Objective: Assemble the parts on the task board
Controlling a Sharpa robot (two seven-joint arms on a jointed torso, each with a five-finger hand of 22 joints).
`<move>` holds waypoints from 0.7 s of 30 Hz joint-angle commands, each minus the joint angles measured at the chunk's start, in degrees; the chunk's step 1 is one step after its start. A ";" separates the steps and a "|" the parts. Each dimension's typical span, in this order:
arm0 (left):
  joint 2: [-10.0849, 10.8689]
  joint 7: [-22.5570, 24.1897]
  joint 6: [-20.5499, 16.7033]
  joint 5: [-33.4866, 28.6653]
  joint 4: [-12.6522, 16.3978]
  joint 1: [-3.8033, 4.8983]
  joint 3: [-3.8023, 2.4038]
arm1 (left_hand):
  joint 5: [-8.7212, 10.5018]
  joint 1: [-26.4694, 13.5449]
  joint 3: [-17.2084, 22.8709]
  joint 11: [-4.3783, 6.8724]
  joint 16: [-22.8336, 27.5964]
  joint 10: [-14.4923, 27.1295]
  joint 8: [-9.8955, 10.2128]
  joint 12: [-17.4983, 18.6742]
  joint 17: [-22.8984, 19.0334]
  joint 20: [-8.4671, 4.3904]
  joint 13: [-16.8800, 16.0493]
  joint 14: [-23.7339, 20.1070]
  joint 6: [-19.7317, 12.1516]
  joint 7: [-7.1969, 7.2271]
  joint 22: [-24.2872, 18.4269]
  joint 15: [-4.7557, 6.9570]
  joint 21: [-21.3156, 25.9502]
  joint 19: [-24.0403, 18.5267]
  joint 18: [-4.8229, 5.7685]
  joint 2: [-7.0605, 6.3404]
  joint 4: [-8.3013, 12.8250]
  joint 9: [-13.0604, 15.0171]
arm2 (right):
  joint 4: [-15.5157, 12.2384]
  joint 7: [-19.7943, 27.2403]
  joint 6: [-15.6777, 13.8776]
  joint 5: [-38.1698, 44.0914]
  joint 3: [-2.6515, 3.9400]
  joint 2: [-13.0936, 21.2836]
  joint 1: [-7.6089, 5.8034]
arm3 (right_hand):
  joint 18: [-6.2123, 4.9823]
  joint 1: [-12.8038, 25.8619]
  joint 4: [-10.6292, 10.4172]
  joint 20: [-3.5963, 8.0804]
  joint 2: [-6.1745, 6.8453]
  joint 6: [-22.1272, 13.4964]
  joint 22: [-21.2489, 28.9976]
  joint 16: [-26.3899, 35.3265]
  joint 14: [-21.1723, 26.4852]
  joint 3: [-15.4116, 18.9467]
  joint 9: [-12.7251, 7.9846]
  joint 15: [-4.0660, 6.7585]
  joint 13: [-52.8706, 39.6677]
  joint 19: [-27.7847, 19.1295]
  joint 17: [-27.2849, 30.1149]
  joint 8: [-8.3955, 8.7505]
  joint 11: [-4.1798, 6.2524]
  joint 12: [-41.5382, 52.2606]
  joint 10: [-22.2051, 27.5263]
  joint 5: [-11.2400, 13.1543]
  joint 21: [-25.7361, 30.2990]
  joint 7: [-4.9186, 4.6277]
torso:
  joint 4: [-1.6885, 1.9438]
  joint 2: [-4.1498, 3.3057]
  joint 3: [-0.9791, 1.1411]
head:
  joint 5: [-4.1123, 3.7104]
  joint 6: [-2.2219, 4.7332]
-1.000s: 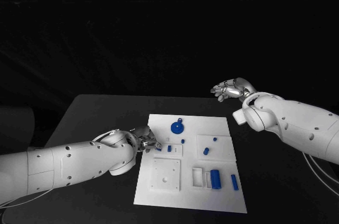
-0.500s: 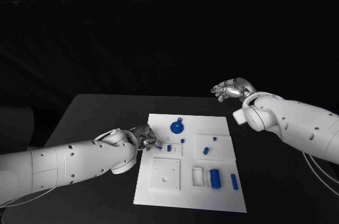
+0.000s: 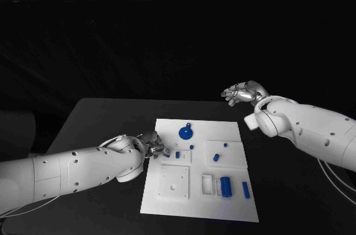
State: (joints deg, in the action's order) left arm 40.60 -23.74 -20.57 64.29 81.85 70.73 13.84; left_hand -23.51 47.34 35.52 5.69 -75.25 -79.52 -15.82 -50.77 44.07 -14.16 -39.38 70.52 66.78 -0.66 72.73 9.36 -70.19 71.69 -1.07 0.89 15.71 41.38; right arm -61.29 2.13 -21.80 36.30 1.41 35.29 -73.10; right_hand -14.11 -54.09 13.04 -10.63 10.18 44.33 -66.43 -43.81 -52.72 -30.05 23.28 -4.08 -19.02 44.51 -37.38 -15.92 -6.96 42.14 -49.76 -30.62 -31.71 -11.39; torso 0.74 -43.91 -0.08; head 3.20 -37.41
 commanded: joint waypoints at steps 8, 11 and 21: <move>-0.09 0.14 2.03 -0.22 0.02 -0.06 -0.02 | -1.60 1.09 1.35 1.41 -0.48 -1.14 -2.15 -0.65 0.46 -1.76 -0.39 3.18 3.54 1.49 0.26 3.56 -0.52 0.36 -10.69 0.81 0.60 14.11 | -0.06 0.28 0.97 0.06 0.02 0.03 0.02 | -0.89 0.23 -0.02 0.03 -0.46 -0.38 -0.07 -0.25 0.46 -0.17 -0.08 0.01 0.13 -0.28 0.10 -0.15 0.09 0.23 0.39 -0.29 0.34 -1.21 | -0.01 0.00 0.00 | 0.23 -0.18; -0.12 0.02 2.22 -0.13 -0.05 -0.06 -0.02 | -1.66 1.09 1.35 1.41 -0.49 -1.13 -2.15 -0.68 0.49 -1.75 -0.42 3.18 3.56 1.49 0.27 3.56 -0.54 0.34 -10.69 0.77 0.61 14.12 | -0.03 0.28 0.97 0.06 0.02 0.03 0.02 | -0.89 0.24 -0.02 0.03 -0.46 -0.38 -0.07 -0.25 0.46 -0.17 -0.09 0.01 0.15 -0.28 0.11 -0.15 0.08 0.23 0.39 -0.29 0.34 -1.21 | 0.00 0.00 -0.01 | 0.26 -0.23; -0.15 -0.24 2.49 0.07 -0.41 -0.06 -0.02 | -1.74 1.12 1.35 1.42 -0.50 -1.13 -2.16 -0.74 0.56 -1.74 -0.48 3.18 3.62 1.50 0.30 3.55 -0.60 0.29 -10.69 0.65 0.62 14.13 | -0.05 0.30 0.99 0.06 0.02 0.04 0.03 | -0.89 0.25 -0.03 0.03 -0.46 -0.39 -0.08 -0.26 0.47 -0.16 -0.10 0.01 0.19 -0.28 0.12 -0.16 0.08 0.26 0.40 -0.31 0.35 -1.21 | 0.03 0.02 0.01 | 0.21 -0.21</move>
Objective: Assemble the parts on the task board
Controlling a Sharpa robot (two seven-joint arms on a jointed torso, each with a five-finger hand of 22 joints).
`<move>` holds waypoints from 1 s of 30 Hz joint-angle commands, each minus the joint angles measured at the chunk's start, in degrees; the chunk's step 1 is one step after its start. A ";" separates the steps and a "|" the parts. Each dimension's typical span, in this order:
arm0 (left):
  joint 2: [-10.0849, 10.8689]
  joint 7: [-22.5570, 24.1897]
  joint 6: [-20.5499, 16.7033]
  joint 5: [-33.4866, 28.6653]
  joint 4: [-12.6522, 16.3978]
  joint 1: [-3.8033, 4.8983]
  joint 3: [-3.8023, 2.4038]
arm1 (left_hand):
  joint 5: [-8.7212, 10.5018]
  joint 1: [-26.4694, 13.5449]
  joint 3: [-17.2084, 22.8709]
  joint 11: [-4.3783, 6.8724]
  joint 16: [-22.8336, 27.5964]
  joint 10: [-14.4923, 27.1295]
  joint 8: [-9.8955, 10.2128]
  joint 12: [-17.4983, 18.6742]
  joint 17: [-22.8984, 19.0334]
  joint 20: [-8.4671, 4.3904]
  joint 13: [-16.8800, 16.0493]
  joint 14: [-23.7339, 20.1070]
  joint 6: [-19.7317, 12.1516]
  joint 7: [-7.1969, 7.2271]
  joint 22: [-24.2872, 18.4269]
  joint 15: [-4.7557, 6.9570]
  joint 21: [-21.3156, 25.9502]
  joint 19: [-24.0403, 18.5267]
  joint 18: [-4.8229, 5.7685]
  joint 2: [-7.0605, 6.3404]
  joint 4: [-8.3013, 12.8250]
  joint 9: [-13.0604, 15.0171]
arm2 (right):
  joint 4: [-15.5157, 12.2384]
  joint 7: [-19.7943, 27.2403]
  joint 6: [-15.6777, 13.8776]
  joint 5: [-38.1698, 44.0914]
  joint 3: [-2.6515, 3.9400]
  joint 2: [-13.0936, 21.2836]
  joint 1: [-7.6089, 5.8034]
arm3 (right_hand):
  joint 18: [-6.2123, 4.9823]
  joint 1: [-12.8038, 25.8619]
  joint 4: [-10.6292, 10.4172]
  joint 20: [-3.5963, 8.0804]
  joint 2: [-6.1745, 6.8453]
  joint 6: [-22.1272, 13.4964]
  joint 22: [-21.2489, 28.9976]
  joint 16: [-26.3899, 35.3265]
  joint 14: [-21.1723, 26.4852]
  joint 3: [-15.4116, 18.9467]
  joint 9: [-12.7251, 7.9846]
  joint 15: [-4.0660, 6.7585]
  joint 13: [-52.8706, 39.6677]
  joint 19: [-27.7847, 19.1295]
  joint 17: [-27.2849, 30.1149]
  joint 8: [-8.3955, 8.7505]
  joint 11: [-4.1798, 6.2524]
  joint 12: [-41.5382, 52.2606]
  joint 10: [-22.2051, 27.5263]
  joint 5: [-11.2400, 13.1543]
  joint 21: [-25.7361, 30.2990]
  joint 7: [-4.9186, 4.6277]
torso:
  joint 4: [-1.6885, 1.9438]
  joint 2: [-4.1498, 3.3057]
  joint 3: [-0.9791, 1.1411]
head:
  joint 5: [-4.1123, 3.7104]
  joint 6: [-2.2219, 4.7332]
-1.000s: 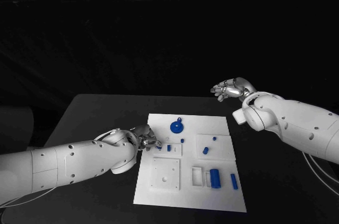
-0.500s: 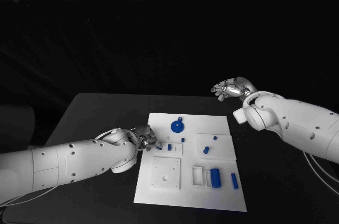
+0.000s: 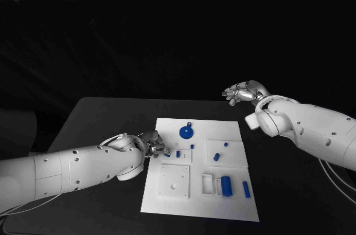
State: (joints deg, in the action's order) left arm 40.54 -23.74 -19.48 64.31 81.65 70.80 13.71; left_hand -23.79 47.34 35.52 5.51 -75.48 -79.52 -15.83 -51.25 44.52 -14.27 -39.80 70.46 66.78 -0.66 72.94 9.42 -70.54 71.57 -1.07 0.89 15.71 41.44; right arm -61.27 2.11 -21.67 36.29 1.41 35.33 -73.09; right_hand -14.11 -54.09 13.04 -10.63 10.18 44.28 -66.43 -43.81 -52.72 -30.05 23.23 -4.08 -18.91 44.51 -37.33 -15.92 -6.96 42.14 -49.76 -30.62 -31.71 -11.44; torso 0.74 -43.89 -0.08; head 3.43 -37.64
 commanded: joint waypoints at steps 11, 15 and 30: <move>-0.10 -0.56 2.67 1.18 0.10 -0.13 0.11 | -1.63 1.26 1.31 1.52 -0.34 -1.18 -2.17 -0.54 0.35 -1.52 -0.34 3.28 3.94 1.49 0.17 3.38 -0.46 0.23 -10.62 -0.31 0.57 14.05 | -0.08 0.55 0.52 0.06 0.01 0.09 0.08 | -0.89 0.20 -0.05 0.05 -0.50 -0.25 -0.12 -0.35 0.37 -0.20 -0.06 0.05 0.14 -0.26 0.07 -0.24 0.13 0.41 0.28 -0.43 0.36 -1.13 | 0.01 -0.02 -0.02 | -0.05 -0.13; -0.05 -0.66 2.67 1.45 -0.09 -0.13 0.11 | -1.73 1.40 1.38 1.43 -0.55 -1.29 -2.07 -0.88 0.63 -1.44 -0.64 3.36 3.97 1.46 0.22 3.29 -0.64 0.14 -10.55 -1.11 0.38 13.31 | -0.11 0.54 0.54 0.06 0.01 0.11 0.09 | -0.89 0.21 -0.05 0.05 -0.49 -0.26 -0.12 -0.35 0.37 -0.20 -0.06 0.05 0.15 -0.27 0.07 -0.24 0.13 0.42 0.28 -0.45 0.37 -1.13 | 0.01 0.02 -0.01 | -0.03 -0.19; 0.04 -0.39 2.33 1.55 -0.07 -0.13 0.10 | -0.56 2.11 1.21 1.54 -1.27 -1.59 -3.51 -2.41 1.61 -1.13 -1.87 3.63 5.12 1.62 0.29 3.08 -1.22 -0.41 -10.21 -2.59 0.11 10.70 | -0.12 0.53 0.57 0.06 0.01 0.16 0.13 | -0.89 0.23 -0.06 0.04 -0.49 -0.28 -0.13 -0.36 0.37 -0.19 -0.09 0.06 0.22 -0.29 0.08 -0.24 0.13 0.46 0.28 -0.52 0.40 -1.13 | -0.03 0.00 -0.01 | -0.04 -0.38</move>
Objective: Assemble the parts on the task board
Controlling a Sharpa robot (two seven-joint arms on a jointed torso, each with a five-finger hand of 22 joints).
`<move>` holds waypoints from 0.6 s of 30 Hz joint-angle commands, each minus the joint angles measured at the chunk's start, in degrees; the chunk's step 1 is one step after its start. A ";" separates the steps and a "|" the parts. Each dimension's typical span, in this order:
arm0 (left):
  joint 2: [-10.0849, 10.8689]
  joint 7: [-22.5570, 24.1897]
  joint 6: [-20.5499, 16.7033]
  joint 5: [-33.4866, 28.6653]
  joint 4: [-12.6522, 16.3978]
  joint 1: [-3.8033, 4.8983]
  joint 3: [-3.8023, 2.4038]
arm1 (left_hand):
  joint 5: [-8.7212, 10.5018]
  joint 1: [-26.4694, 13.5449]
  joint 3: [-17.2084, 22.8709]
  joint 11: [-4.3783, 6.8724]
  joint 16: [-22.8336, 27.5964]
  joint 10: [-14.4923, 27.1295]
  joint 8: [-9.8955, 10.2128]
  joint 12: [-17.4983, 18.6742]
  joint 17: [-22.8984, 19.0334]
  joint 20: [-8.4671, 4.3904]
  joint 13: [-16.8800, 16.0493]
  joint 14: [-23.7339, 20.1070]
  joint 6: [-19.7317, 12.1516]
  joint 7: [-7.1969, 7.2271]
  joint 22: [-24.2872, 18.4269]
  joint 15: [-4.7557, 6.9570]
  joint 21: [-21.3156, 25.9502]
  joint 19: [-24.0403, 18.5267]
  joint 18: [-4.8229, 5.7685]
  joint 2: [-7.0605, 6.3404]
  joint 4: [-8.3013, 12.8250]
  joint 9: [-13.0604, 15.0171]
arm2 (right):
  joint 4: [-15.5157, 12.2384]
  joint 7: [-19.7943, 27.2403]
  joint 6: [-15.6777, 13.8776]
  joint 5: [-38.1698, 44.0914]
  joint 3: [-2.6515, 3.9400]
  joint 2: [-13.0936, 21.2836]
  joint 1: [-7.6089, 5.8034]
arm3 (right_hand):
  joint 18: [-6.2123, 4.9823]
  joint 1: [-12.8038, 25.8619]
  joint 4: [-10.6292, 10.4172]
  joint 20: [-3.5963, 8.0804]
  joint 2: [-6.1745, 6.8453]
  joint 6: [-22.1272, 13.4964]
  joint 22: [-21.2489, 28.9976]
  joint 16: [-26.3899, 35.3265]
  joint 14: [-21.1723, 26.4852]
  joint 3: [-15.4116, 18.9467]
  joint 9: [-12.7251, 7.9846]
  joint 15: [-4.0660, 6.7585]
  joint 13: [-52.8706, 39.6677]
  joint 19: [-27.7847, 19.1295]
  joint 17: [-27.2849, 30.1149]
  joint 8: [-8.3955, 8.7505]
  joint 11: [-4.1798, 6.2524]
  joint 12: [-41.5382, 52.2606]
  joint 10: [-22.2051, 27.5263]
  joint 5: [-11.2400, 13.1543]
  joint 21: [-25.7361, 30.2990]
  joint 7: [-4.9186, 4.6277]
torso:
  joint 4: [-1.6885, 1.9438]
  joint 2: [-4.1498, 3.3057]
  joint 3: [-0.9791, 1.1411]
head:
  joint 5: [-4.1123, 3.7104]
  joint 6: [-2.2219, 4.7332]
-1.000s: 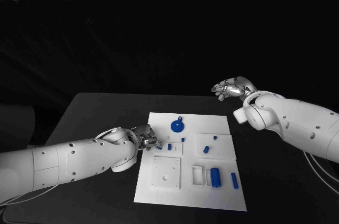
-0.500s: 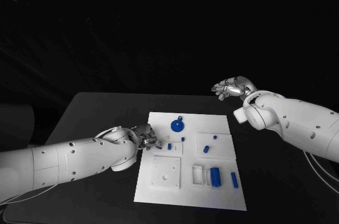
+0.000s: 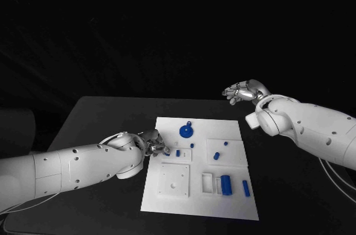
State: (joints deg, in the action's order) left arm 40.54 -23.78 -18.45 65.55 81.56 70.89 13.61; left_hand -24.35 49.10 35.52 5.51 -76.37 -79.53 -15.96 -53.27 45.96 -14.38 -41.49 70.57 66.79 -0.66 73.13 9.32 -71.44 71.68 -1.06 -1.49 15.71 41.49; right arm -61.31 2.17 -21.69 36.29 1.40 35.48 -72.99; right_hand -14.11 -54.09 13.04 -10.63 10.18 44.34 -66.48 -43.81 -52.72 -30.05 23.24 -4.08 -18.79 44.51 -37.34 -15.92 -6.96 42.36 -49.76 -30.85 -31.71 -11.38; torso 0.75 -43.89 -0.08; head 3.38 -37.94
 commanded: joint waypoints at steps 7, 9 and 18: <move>-0.24 -0.05 1.06 0.02 0.17 -0.22 0.20 | 3.86 0.90 0.82 1.55 -1.23 -1.42 -5.30 -1.68 1.03 -0.71 -1.12 3.69 5.40 1.76 0.40 2.97 -0.93 -1.65 -9.81 -1.16 -0.53 8.92 | -0.09 0.44 0.62 0.06 0.02 0.01 0.05 | -0.89 0.23 -0.07 0.03 -0.49 -0.35 -0.08 -0.36 0.37 -0.19 -0.11 0.07 0.13 -0.29 0.10 -0.25 0.13 0.25 0.28 -0.32 0.41 -1.18 | -0.01 0.01 0.01 | 0.05 -0.09; -0.29 -0.09 1.13 0.04 0.18 -0.22 0.20 | 4.27 0.99 0.80 1.57 -1.37 -1.46 -5.58 -1.84 1.14 -0.69 -1.21 3.74 5.47 1.79 0.45 2.95 -1.03 -1.77 -9.79 -1.21 -0.58 8.75 | -0.10 0.44 0.62 0.06 0.02 0.00 0.05 | -0.89 0.24 -0.07 0.03 -0.49 -0.35 -0.09 -0.36 0.37 -0.19 -0.11 0.07 0.14 -0.29 0.10 -0.25 0.13 0.26 0.28 -0.32 0.41 -1.18 | -0.01 0.01 0.01 | 0.07 -0.07; -0.30 -0.30 1.35 0.87 0.13 -0.22 0.20 | 1.79 1.44 0.83 1.77 -2.69 -1.51 -7.91 -3.33 2.19 -0.39 -1.99 3.85 5.62 2.09 0.98 2.91 -1.77 -3.09 -9.44 -0.89 -0.19 7.71 | -0.08 0.45 0.61 0.06 0.02 0.03 0.07 | -0.89 0.25 -0.08 0.03 -0.50 -0.35 -0.09 -0.37 0.37 -0.18 -0.12 0.07 0.16 -0.30 0.11 -0.25 0.13 0.27 0.29 -0.34 0.41 -1.19 | -0.03 0.01 0.03 | 0.12 -0.03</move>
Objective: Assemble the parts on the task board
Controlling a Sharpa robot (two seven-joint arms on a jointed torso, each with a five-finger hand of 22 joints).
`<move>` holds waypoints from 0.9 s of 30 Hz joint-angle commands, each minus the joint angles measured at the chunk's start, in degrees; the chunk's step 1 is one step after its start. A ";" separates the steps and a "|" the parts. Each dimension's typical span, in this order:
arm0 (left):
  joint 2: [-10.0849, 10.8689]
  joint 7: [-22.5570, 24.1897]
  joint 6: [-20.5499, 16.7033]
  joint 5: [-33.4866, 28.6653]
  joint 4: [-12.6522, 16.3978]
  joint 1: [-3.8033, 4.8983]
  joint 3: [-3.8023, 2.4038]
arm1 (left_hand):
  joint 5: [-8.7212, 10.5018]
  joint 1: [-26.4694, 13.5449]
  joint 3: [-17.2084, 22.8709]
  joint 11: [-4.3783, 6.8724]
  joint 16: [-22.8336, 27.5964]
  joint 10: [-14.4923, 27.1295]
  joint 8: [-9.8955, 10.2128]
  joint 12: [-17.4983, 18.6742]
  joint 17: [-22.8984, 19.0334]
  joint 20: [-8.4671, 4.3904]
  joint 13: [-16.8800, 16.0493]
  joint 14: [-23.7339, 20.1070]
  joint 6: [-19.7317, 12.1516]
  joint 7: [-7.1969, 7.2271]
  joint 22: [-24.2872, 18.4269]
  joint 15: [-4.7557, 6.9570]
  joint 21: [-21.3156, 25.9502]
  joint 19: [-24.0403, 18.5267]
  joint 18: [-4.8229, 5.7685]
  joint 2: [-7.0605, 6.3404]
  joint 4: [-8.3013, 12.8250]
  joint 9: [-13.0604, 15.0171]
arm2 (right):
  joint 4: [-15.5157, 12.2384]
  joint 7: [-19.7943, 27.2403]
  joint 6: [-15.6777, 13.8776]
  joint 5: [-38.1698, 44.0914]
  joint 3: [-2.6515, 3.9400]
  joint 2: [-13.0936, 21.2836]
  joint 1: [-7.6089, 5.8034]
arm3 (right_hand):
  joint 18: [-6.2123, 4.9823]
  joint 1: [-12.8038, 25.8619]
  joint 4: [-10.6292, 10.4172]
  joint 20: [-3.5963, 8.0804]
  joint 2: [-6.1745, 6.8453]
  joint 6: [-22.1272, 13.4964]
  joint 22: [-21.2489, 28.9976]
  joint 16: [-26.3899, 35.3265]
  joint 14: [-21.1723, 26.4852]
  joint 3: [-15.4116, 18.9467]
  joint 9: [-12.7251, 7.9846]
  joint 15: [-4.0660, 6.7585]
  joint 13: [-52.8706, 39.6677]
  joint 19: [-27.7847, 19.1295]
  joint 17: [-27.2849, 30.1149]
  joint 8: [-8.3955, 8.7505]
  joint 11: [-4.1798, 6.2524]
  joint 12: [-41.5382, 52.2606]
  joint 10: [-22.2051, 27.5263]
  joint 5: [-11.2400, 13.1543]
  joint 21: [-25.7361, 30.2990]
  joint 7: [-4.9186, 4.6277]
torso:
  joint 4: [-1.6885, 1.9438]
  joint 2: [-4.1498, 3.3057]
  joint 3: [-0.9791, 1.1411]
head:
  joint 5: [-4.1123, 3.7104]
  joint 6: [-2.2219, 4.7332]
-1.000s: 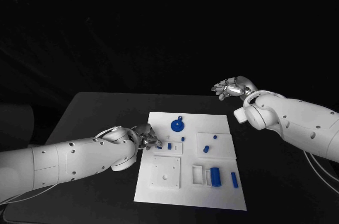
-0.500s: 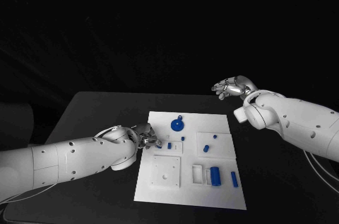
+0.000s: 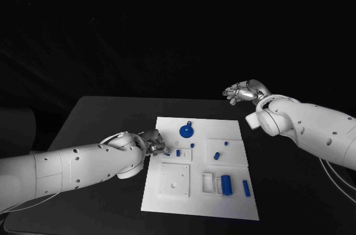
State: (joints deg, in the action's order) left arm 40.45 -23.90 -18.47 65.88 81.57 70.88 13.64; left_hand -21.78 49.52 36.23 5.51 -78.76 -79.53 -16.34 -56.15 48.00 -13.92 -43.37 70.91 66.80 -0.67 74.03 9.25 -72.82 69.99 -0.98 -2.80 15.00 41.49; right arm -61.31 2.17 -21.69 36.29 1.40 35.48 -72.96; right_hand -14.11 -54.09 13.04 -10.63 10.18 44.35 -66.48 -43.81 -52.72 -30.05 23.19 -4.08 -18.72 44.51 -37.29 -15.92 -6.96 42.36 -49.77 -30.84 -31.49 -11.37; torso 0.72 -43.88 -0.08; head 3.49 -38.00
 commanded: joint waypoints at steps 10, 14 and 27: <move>-0.40 0.25 0.91 0.76 0.18 -0.22 0.16 | -5.39 0.72 0.06 1.97 -0.96 -1.47 -10.46 -2.26 0.96 -0.61 -0.84 3.29 5.31 2.38 0.35 2.50 -1.22 -2.21 -9.28 1.02 1.24 6.41 | -0.09 0.44 0.65 0.06 0.02 0.03 0.04 | -0.89 0.26 -0.09 0.03 -0.50 -0.37 -0.10 -0.37 0.37 -0.18 -0.08 0.07 0.12 -0.30 0.07 -0.26 0.13 0.30 0.29 -0.37 0.20 -1.20 | -0.04 -0.01 0.04 | 0.10 0.07; -0.50 0.50 0.48 0.76 0.18 -0.22 0.16 | -7.86 0.53 0.11 2.13 -0.91 -1.40 -11.77 -3.24 1.07 -0.46 -1.28 3.27 5.29 2.57 0.34 2.17 -1.42 -2.50 -9.16 1.07 1.35 5.95 | -0.08 0.43 0.68 0.06 0.02 0.02 0.05 | -0.89 0.27 -0.09 0.03 -0.50 -0.38 -0.10 -0.38 0.37 -0.18 -0.09 0.07 0.14 -0.30 0.07 -0.27 0.13 0.31 0.29 -0.37 0.20 -1.20 | -0.02 -0.03 0.05 | 0.07 0.04; -0.48 0.18 1.35 0.64 0.33 -0.22 0.16 | -14.75 -0.43 0.36 2.76 -1.22 -0.99 -16.04 -6.29 1.59 -0.27 -2.32 3.43 4.71 3.14 0.45 1.76 -2.26 -3.42 -9.16 2.20 1.71 4.52 | -0.11 0.36 0.75 0.06 0.02 0.00 0.05 | -0.89 0.27 -0.10 0.03 -0.50 -0.38 -0.12 -0.38 0.37 -0.17 -0.10 0.07 0.19 -0.30 0.08 -0.28 0.13 0.33 0.30 -0.39 0.21 -1.20 | -0.04 -0.02 0.06 | 0.14 -0.12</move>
State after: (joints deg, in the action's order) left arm 40.19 -23.97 -18.58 66.62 81.49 70.86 13.67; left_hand -29.05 48.37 35.59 5.52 -79.65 -79.52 -16.82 -62.20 49.55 -13.33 -45.63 71.54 67.20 -1.05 74.42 8.64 -74.90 66.93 -0.97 -1.65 15.65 41.85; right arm -61.32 2.16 -21.67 36.29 1.40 35.47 -72.93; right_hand -14.11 -54.09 13.04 -10.63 10.18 44.38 -66.51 -43.81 -52.72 -30.05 23.15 -4.08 -18.63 44.51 -37.30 -15.92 -6.96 42.36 -49.76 -30.84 -31.49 -11.34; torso 0.71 -43.90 -0.02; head 3.57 -38.03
